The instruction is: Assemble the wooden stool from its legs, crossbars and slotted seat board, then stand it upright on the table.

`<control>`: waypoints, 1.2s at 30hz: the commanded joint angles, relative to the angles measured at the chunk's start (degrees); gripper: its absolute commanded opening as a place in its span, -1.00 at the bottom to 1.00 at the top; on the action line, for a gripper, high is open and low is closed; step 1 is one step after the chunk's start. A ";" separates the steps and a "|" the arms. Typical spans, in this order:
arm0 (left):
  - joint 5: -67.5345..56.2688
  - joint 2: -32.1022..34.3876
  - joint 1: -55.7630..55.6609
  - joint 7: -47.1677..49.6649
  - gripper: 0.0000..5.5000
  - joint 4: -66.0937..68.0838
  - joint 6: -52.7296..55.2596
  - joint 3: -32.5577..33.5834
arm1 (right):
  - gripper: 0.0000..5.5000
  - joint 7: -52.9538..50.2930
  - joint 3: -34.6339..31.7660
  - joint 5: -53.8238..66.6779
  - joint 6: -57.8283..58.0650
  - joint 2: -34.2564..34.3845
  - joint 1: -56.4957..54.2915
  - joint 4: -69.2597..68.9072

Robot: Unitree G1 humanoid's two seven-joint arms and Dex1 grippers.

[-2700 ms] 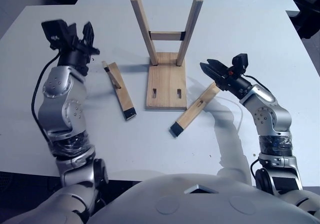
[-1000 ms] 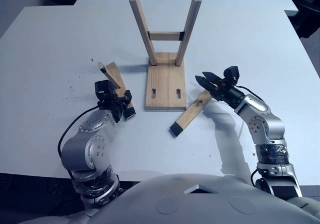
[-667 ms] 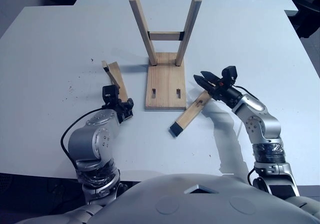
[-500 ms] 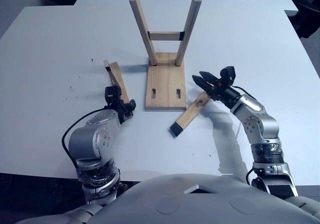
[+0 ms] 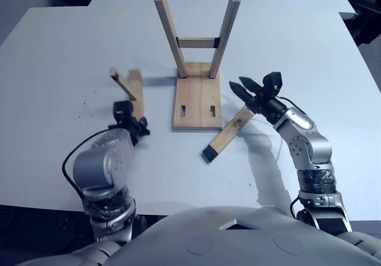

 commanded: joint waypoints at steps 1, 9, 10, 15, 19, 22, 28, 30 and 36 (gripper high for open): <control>-8.20 2.19 -29.28 -0.34 -0.27 11.64 -17.17 15.02 | -0.18 -8.20 -2.91 -1.84 5.16 -1.71 -18.11 -6.62; -35.29 4.56 -25.92 -29.62 -0.27 8.87 -22.69 13.80 | -0.11 0.42 -10.23 14.15 14.83 -2.89 -38.22 7.76; -36.62 6.30 -22.74 -34.53 -0.27 8.77 -23.69 11.88 | -0.07 3.03 -12.32 19.26 17.71 -3.30 -39.90 8.67; -39.09 12.50 -12.72 -52.00 -0.27 10.68 -30.80 6.61 | 0.19 15.99 -14.14 30.91 25.88 -9.33 -42.86 10.02; -38.57 15.33 -9.12 -59.83 -0.27 13.27 -36.54 3.01 | 0.27 20.47 -14.37 34.98 30.87 -12.68 -44.51 13.10; -38.19 16.62 -6.07 -63.00 -0.27 12.34 -39.46 -0.12 | 0.27 23.82 -11.65 33.56 31.85 -14.69 -46.15 15.48; -35.30 19.19 -1.53 -66.82 -0.27 13.56 -44.85 -5.56 | 0.27 29.41 -7.32 31.27 31.28 -16.31 -48.32 16.92; -35.01 19.48 -0.76 -67.07 -0.27 14.00 -46.03 -6.55 | 0.27 30.94 -6.39 30.53 30.91 -16.60 -48.34 16.88; -35.88 19.54 0.17 -66.42 -0.27 14.17 -47.67 -7.71 | 0.02 34.22 -5.15 29.46 30.20 -16.93 -47.05 15.87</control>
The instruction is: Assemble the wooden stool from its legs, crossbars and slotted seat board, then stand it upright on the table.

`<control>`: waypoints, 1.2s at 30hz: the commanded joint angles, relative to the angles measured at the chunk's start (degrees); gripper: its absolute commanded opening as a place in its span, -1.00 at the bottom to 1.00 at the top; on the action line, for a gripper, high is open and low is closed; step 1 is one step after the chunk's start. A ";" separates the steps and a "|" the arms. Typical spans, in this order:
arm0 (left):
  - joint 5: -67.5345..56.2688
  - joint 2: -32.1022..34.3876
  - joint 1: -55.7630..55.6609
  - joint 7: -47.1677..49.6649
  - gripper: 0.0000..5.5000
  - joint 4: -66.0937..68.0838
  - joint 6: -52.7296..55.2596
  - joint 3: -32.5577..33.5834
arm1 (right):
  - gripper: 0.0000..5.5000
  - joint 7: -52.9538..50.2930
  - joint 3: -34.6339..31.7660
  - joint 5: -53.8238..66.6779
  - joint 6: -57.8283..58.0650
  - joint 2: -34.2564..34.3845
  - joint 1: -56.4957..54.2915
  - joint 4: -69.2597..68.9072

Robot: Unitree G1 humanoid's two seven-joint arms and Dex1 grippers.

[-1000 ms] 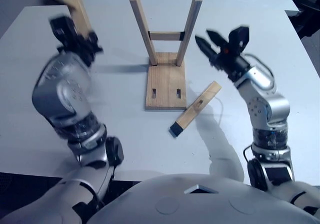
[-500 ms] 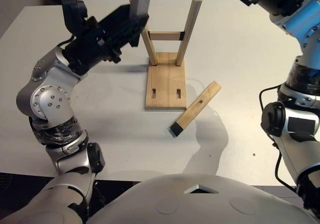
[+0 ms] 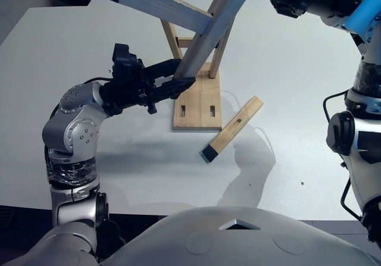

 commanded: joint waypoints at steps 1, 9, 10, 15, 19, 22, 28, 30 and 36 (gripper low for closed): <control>-0.86 0.83 0.23 0.43 -0.27 -0.12 -1.22 -0.44 | -0.04 1.82 0.25 -0.28 -0.58 -0.64 0.20 -1.03; -3.39 0.30 0.18 1.69 -0.27 0.01 -0.97 -0.48 | -0.23 1.94 -1.00 0.37 -0.83 -0.04 1.56 -1.19; -3.01 0.09 0.04 2.32 -0.27 0.18 -1.11 -0.65 | -0.23 1.78 -1.21 0.47 -0.90 0.13 1.61 -1.25; 0.51 0.02 -0.69 5.94 -0.04 3.41 -0.97 -2.63 | -0.25 0.68 -1.97 -0.46 -2.15 0.64 2.33 -1.98; 8.55 0.35 3.52 9.04 0.20 8.23 -6.12 -5.53 | -0.25 -0.47 0.48 -7.49 -9.80 0.15 5.36 -3.24; 14.61 1.62 10.28 11.04 0.21 12.95 -11.18 -5.29 | -0.25 0.17 2.12 -11.50 -14.17 -0.52 8.16 -3.91; 9.48 -2.57 9.89 23.94 0.21 17.40 -11.58 8.64 | -0.25 3.82 5.45 -15.80 -18.12 -3.74 16.63 -8.22; 6.76 -4.53 7.98 27.83 0.21 17.41 -10.34 11.16 | -0.25 5.14 6.52 -16.14 -17.85 -4.95 19.40 -9.62; 6.35 -6.75 8.96 31.22 0.21 17.12 -10.71 11.26 | -0.25 7.01 7.85 -17.60 -18.08 -6.49 21.78 -8.47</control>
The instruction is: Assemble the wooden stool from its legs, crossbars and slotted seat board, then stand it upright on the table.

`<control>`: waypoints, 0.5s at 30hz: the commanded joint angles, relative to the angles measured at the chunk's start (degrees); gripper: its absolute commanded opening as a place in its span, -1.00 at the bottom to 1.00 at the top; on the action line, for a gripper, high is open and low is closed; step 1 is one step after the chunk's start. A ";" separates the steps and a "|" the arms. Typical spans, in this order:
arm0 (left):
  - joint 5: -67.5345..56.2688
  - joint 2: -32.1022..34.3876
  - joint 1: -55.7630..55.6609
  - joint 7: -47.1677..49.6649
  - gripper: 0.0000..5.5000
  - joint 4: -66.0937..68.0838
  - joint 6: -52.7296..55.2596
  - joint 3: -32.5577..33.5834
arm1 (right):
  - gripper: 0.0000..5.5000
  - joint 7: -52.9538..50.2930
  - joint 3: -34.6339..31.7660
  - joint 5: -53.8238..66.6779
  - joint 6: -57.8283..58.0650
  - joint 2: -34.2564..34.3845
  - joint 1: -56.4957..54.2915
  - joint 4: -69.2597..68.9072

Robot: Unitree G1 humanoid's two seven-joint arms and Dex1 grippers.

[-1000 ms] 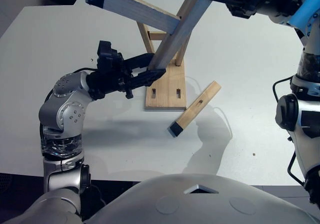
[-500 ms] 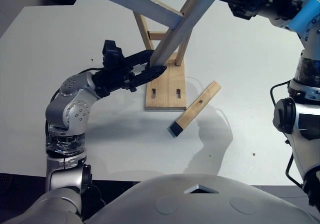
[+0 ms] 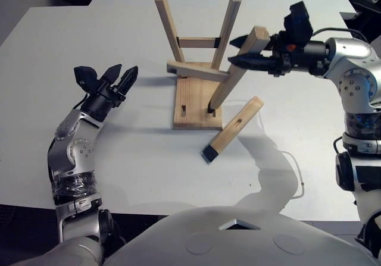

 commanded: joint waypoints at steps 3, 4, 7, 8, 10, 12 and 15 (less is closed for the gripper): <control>0.17 -1.15 1.35 1.93 0.21 -0.32 -0.09 0.08 | -0.25 0.32 0.16 -1.77 -1.27 -0.37 0.09 2.06; 0.29 -1.13 1.23 1.92 0.21 0.04 -0.27 0.01 | -0.25 0.19 0.29 -2.14 -1.71 -0.14 0.18 2.55; 0.41 -0.93 0.61 2.07 0.21 1.07 -0.57 0.16 | -0.25 -0.02 0.71 -2.61 -2.48 0.51 0.25 3.43; 0.39 -0.87 0.42 2.15 0.21 1.32 -0.60 0.24 | -0.25 0.08 0.92 -2.70 -2.66 0.69 0.18 3.65; 0.49 -0.96 0.21 2.16 0.21 1.92 -0.87 0.17 | -0.26 0.61 1.71 -3.42 -3.39 0.88 -0.13 4.28; 0.72 -1.34 0.24 2.18 0.21 2.20 -1.22 -0.26 | -0.26 1.15 2.71 -4.78 -4.64 0.75 -0.31 5.29; 0.90 -1.72 0.50 2.23 0.21 2.12 -1.65 -0.91 | -0.26 2.16 4.71 -7.69 -7.72 -0.45 0.19 6.01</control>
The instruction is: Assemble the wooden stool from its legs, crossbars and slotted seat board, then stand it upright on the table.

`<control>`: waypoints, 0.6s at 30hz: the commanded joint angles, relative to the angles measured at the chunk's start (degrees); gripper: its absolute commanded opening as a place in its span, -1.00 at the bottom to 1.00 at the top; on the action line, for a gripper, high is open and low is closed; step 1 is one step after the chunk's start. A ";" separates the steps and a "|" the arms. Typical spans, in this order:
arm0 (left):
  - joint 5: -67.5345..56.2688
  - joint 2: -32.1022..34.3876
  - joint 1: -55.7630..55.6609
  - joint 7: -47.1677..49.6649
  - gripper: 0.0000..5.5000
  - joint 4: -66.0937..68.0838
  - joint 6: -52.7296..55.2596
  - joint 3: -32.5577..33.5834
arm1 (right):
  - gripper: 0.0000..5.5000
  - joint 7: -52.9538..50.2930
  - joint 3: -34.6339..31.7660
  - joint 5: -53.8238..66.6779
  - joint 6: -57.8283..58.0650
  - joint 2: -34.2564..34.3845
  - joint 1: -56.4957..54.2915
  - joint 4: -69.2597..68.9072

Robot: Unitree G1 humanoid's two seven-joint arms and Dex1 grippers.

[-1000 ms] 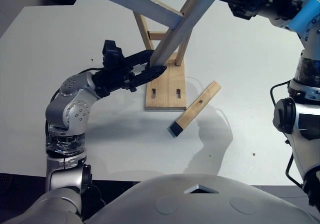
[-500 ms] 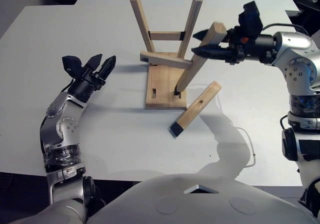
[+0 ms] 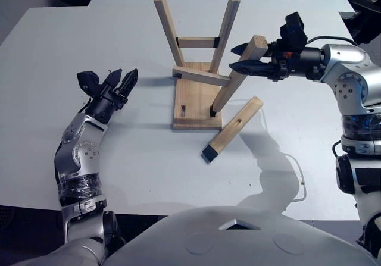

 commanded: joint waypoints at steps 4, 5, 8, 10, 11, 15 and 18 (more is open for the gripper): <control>0.90 -0.80 0.94 0.63 0.21 -0.61 -0.71 -1.20 | -0.26 1.56 5.73 -7.44 -5.31 -2.31 1.78 -0.11; 0.92 -0.98 1.22 0.73 0.21 -0.92 -0.65 -1.32 | -0.26 1.79 6.74 -7.80 -5.52 -2.35 2.46 -0.84; 1.31 -1.30 1.53 0.44 0.21 -1.02 -0.76 -2.08 | -0.27 1.14 10.22 -9.93 -6.36 -1.58 4.34 -0.53; 1.60 -1.56 1.57 0.42 0.21 -1.28 -0.72 -2.60 | -0.27 -0.25 11.57 -11.13 -6.14 -0.98 4.65 0.20; 1.70 -1.69 1.59 0.40 0.21 -1.27 -0.72 -2.89 | -0.27 -1.09 12.12 -11.55 -5.86 -0.70 4.60 0.44; 2.34 -2.48 2.96 0.33 0.21 -2.52 -0.77 -4.80 | -0.27 -3.76 13.61 -11.68 -3.53 -0.05 3.10 1.17; 2.58 -3.09 3.57 0.83 0.21 -3.41 -1.06 -5.55 | -0.27 -4.24 14.20 -10.76 -0.28 -0.54 -1.10 1.73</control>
